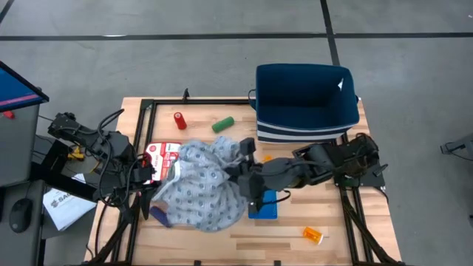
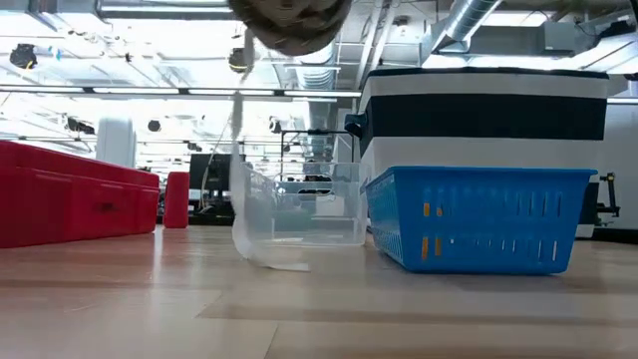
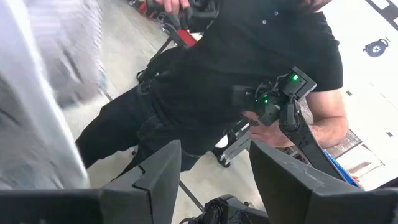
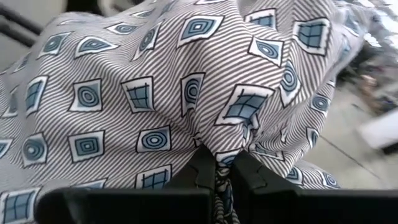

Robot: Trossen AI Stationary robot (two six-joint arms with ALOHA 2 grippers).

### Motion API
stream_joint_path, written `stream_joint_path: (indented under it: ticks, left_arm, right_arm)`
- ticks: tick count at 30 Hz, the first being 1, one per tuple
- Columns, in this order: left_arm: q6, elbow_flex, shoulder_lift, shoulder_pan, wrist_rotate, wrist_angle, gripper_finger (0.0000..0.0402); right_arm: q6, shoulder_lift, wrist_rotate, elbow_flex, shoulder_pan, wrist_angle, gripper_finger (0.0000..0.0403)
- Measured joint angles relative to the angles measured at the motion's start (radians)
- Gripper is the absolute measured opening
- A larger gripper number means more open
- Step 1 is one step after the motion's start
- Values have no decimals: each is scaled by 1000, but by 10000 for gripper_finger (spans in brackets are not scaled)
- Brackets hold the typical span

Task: Pick & Place Medicine items
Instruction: Put the blue patient into the blue laundry bin

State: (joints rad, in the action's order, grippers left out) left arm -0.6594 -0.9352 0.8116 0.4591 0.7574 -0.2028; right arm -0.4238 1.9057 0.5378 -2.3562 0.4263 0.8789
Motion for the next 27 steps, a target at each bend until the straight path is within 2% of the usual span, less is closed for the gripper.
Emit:
stream_joint_path:
  ticks: [12, 21, 27]
  left_arm:
    - [17, 0, 0, 0, -1, 0, 186]
    - [53, 0, 2, 0, -36, 0, 186]
    - [61, 0, 2, 0, -71, 0, 186]
  right_arm:
    - [-164, -99, 289, 0, -47, -37, 9]
    - [-376, -145, 390, 0, -149, -124, 9]
    - [-532, -198, 410, 0, -211, -239, 9]
